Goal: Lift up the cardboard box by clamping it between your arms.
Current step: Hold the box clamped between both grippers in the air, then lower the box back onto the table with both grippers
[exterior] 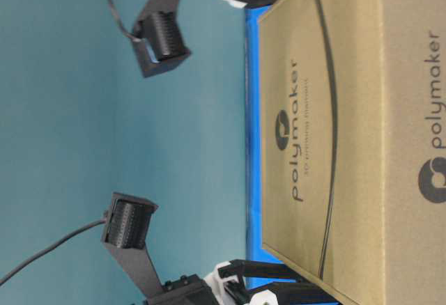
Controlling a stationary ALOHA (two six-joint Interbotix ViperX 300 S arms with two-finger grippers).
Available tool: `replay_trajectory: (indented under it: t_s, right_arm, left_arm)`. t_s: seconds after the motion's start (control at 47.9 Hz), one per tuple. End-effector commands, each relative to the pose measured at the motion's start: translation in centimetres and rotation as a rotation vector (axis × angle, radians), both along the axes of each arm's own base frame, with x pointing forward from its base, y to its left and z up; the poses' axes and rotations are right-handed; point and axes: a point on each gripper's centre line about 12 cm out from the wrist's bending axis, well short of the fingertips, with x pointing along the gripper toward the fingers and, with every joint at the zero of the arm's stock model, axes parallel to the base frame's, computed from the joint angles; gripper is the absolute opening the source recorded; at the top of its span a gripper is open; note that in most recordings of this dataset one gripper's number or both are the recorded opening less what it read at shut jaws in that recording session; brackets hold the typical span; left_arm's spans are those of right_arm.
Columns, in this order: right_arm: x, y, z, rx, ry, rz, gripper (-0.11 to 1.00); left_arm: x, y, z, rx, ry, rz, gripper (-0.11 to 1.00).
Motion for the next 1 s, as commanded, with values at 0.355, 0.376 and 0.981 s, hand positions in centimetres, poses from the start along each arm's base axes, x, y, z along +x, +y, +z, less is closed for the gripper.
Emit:
replay_trajectory:
  t_s: [0.355, 0.376, 0.981]
  right_arm:
    - [0.1, -0.4, 0.8, 0.016, -0.091, -0.074, 0.98]
    - [0.1, -0.4, 0.9, 0.016, -0.098, -0.076, 0.98]
    - [-5.1, 0.1, 3.0, 0.037, -0.222, -0.148, 0.98]
  left_arm:
    - [-0.1, 0.3, 0.1, -0.016, -0.047, 0.040, 0.86]
    - [-0.3, 0.2, 0.1, -0.018, -0.045, 0.041, 0.86]
    - [-4.6, -0.5, 2.6, -0.014, -0.096, 0.032, 0.86]
